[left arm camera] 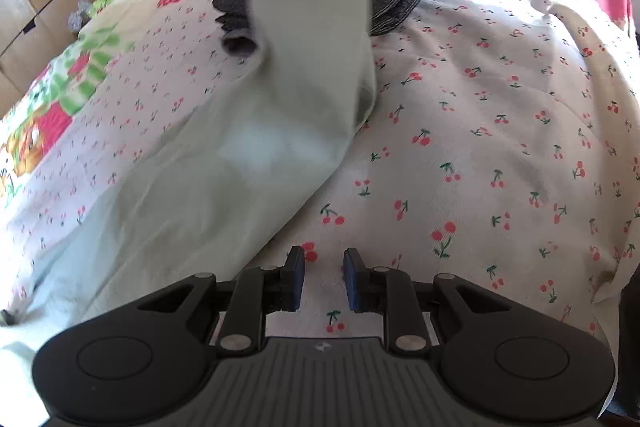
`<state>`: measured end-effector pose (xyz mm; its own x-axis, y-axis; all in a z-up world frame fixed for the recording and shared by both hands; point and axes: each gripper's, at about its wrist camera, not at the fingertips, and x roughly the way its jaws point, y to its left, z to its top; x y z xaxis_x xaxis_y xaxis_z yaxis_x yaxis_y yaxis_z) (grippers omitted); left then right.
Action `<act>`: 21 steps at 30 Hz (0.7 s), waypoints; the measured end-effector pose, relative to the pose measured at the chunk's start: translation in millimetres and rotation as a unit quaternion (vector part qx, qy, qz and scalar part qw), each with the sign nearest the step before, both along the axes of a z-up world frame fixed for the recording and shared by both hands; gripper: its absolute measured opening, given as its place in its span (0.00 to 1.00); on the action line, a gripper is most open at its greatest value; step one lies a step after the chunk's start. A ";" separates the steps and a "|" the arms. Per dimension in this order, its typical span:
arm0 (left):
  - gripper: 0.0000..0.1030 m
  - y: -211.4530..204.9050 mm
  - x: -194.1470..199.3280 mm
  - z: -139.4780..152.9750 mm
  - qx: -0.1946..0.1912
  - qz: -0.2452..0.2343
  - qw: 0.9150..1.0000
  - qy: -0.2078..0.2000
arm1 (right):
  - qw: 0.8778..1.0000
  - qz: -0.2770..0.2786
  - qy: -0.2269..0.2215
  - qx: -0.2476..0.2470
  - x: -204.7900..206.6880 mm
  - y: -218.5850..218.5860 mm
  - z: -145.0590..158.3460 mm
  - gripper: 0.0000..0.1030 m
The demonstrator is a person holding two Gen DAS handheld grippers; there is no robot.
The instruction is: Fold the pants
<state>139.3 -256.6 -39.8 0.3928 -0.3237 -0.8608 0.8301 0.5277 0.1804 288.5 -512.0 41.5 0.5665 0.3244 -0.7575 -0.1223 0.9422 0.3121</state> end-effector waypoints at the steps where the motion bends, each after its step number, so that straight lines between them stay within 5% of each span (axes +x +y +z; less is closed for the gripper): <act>1: 0.35 1.2 0.7 -0.8 0.000 0.001 1.000 0.002 | 1.000 -0.012 0.003 -0.022 -1.2 -1.1 -4.8 0.10; 5: 0.35 0.0 -0.8 -1.7 0.002 0.000 1.000 -0.004 | 1.000 -0.018 0.012 -0.021 1.1 -16.7 -21.4 0.37; 15: 0.35 6.0 0.9 14.2 -0.019 0.020 1.000 -0.015 | 0.988 0.000 0.092 0.124 3.1 -43.3 -54.4 0.34; 18: 0.35 8.0 4.9 26.0 -0.027 0.031 0.998 -0.038 | 0.986 0.025 0.088 0.139 -1.0 -43.2 -41.8 0.25; 21: 0.35 11.2 12.8 32.4 -0.033 0.046 0.997 -0.060 | 0.984 0.022 0.091 0.155 -2.4 -41.0 -45.0 0.27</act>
<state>152.1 -245.4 -7.4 0.5215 -0.3365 -0.7841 0.7528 0.6140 0.2372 286.1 -553.0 -3.5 0.4108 0.5768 -0.7060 -0.0768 0.7935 0.6036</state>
